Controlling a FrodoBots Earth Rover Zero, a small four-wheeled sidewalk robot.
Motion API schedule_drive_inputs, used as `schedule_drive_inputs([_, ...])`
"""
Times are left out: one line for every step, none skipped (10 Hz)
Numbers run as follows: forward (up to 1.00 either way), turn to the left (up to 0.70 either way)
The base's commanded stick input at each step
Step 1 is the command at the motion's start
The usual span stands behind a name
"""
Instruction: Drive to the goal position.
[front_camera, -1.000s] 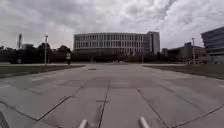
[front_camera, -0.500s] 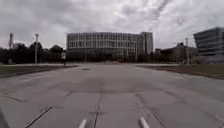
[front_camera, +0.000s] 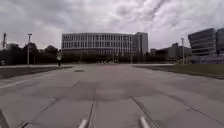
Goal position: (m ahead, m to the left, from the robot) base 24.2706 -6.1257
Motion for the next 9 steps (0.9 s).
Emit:
schedule_drive_inputs([0.7, 0.0])
schedule_drive_inputs([0.7, 0.0])
schedule_drive_inputs([0.7, 0.0])
schedule_drive_inputs([0.7, 0.0])
schedule_drive_inputs([0.7, 0.0])
schedule_drive_inputs([0.7, 0.0])
schedule_drive_inputs([0.7, 0.0])
schedule_drive_inputs([0.7, 0.0])
schedule_drive_inputs([0.7, 0.0])
